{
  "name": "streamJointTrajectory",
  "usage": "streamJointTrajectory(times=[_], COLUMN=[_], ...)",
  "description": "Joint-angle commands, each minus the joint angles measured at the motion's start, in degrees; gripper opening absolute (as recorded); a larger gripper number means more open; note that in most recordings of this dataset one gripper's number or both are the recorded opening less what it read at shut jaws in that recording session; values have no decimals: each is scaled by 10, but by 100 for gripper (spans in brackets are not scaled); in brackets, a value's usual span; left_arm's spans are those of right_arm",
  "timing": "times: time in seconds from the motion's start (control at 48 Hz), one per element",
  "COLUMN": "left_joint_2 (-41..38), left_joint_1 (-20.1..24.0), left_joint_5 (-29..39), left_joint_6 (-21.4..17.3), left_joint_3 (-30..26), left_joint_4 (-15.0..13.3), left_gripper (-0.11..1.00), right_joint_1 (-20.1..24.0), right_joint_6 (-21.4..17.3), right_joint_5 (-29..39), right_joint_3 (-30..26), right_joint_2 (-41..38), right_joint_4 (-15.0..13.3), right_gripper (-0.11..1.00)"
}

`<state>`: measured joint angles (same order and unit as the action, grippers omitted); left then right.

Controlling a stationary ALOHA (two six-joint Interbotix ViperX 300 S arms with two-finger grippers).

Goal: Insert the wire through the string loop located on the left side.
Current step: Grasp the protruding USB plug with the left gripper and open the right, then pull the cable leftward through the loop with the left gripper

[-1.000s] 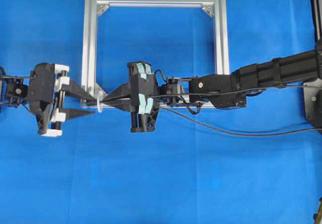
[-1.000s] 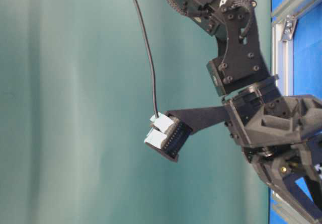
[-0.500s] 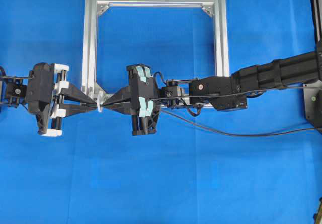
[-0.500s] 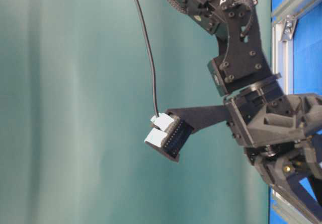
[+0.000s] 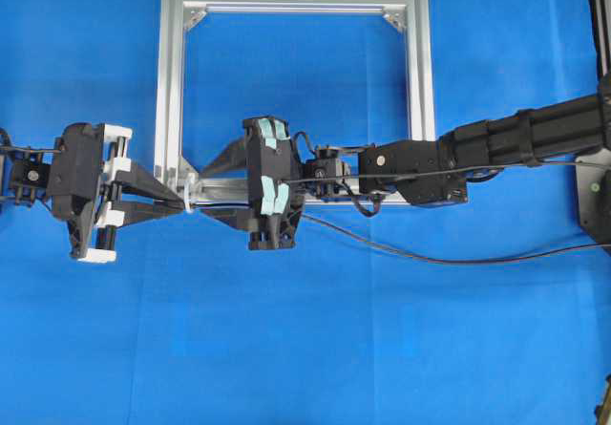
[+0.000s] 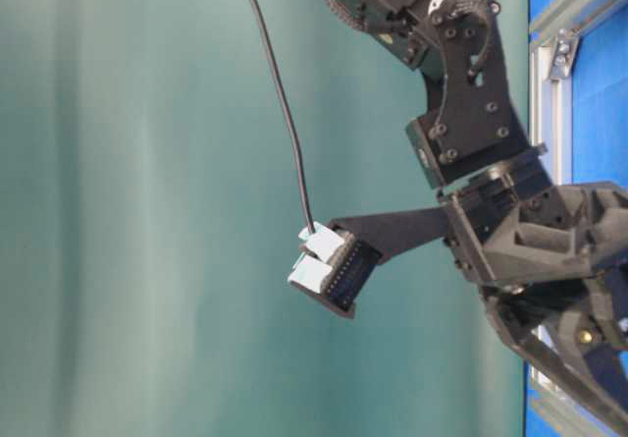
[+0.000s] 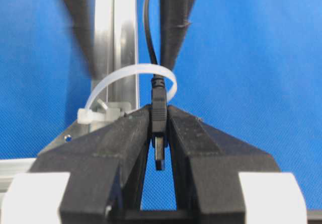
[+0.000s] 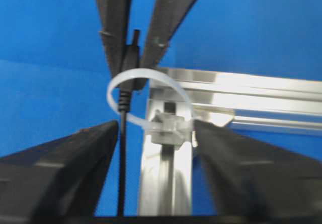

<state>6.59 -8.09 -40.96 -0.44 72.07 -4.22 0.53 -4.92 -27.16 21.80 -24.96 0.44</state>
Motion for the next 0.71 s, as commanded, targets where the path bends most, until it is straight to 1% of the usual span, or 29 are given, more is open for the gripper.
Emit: streamJointTrajectory(times=[0.0,0.042,0.083,0.104,0.187,0.396,0.542,0.687], left_joint_2=[10,10,10,10,11,33,72,128], left_joint_1=[-2,-2,-2,-2,-2,-2,-2,-2], left_joint_5=[-4,-4,-4,-4,-4,19,26,54], left_joint_6=[1,1,1,1,2,5,9,9], left_joint_3=[-6,-6,-6,-5,-4,16,36,56], left_joint_4=[1,1,1,2,1,-1,-2,-3], left_gripper=[8,8,8,8,8,8,8,8], right_joint_1=[0,0,0,0,0,1,1,1], right_joint_6=[-1,-1,-1,-1,-1,-1,-1,-1], right_joint_5=[-2,-2,-2,-2,-2,-1,-1,-1], right_joint_3=[-8,-7,-8,-7,-7,-6,-4,-4], right_joint_2=[11,11,12,11,11,12,13,14], right_joint_4=[5,6,6,6,6,6,6,6], right_gripper=[74,87,94,95,93,94,94,94])
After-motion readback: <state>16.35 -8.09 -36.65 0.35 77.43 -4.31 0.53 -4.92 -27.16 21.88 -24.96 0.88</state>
